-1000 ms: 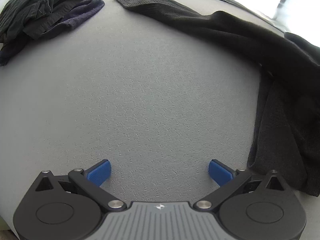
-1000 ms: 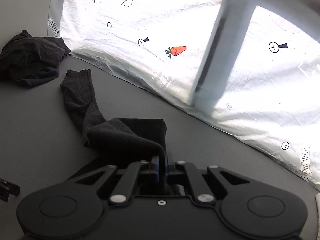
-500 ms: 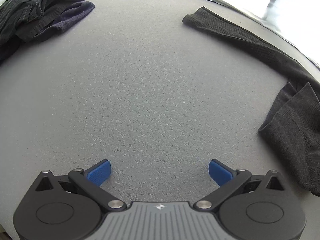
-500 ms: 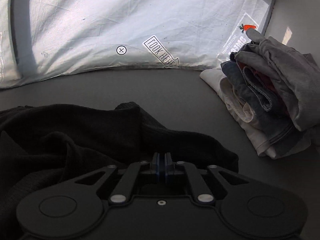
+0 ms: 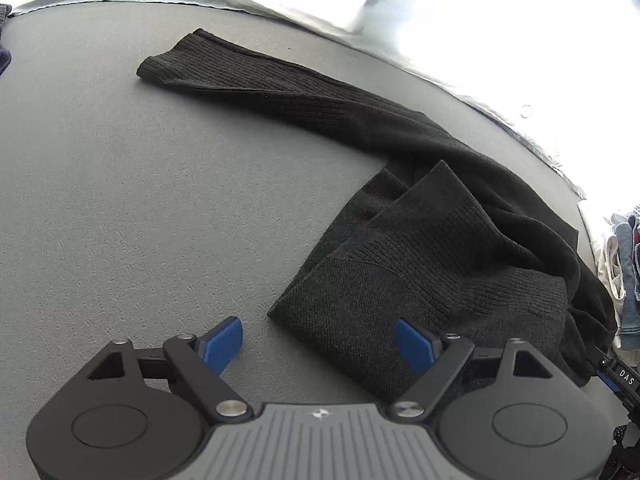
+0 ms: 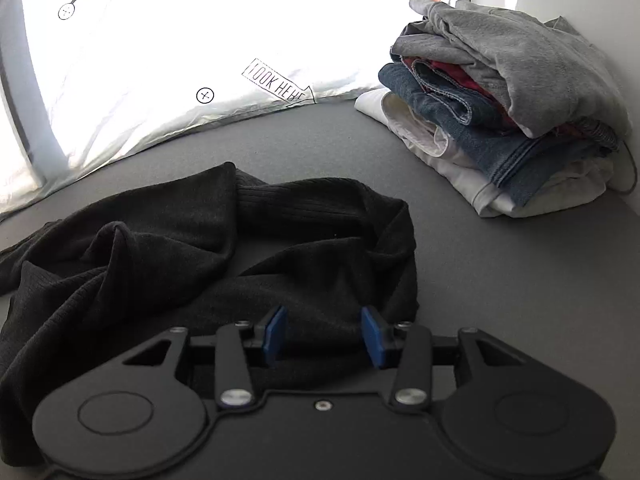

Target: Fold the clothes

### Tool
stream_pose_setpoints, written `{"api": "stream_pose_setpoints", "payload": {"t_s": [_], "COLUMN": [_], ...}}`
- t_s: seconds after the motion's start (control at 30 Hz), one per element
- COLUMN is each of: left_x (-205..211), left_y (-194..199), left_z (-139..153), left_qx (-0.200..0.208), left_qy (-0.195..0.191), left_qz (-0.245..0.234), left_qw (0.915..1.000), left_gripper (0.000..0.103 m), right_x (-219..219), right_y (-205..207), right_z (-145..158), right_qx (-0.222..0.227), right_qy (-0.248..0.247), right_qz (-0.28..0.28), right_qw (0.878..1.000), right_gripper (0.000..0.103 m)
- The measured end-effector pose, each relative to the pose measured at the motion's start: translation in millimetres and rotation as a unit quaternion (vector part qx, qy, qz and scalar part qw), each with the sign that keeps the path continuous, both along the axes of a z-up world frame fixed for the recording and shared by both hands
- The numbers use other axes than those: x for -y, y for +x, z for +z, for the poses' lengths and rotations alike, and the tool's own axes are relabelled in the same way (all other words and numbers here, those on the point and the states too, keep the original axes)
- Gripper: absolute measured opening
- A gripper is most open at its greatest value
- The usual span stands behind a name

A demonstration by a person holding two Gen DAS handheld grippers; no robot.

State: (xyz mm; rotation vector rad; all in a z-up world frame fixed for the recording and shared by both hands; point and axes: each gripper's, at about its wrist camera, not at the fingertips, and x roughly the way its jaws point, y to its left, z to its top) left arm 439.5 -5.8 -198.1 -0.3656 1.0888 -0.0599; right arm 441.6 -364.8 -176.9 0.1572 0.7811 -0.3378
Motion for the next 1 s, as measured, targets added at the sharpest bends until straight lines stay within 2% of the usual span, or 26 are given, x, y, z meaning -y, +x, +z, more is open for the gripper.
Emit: {"api": "stream_pose_setpoints", "payload": {"t_s": [0.07, 0.13, 0.2, 0.27, 0.37, 0.47, 0.57, 0.73, 0.87, 1.0], "left_x": [5.6, 8.3, 4.8, -9.0, -26.1, -47.4, -70.1, -108.8, -153.8, -199.4], "left_y": [0.4, -0.9, -2.4, -6.3, -12.6, -19.2, -26.5, -42.3, -69.4, -106.1], "left_z": [0.4, 1.5, 1.8, 3.2, 8.1, 17.6, 29.7, 48.0, 51.3, 53.7], "left_qx": [0.011, 0.022, 0.025, 0.028, 0.037, 0.05, 0.068, 0.088, 0.081, 0.07], "left_qy": [0.016, 0.039, 0.049, 0.028, 0.024, 0.028, 0.051, 0.105, 0.12, 0.135], "left_qz": [0.0, 0.0, 0.004, 0.026, 0.06, 0.092, 0.127, 0.187, 0.248, 0.309], "left_qw": [0.9998, 0.999, 0.9985, 0.9989, 0.9972, 0.9941, 0.9883, 0.9727, 0.9578, 0.9388], "left_gripper": [0.061, 0.029, 0.007, 0.005, 0.005, 0.005, 0.005, 0.005, 0.005, 0.005], "right_x": [-0.3, 1.1, 4.5, 7.0, 8.1, 9.3, 10.1, 8.9, 3.8, -6.8], "right_y": [-0.5, -0.8, -1.8, -2.8, -4.4, -7.3, -12.7, -24.4, -34.2, -43.6], "right_z": [2.0, 2.3, 2.1, 2.7, 5.5, 9.8, 13.9, 19.0, 21.7, 24.3], "right_qx": [0.003, 0.005, 0.006, 0.007, 0.009, 0.014, 0.017, 0.018, 0.019, 0.019], "right_qy": [-0.006, -0.008, -0.003, 0.0, -0.003, -0.007, -0.011, -0.013, -0.014, -0.014], "right_qz": [0.001, -0.002, -0.008, -0.014, -0.015, -0.015, -0.016, -0.019, -0.018, -0.009], "right_qw": [1.0, 1.0, 1.0, 1.0, 1.0, 1.0, 1.0, 1.0, 1.0, 1.0], "right_gripper": [0.049, 0.049, 0.049, 0.049, 0.049, 0.049, 0.049, 0.049, 0.049, 0.049]}}
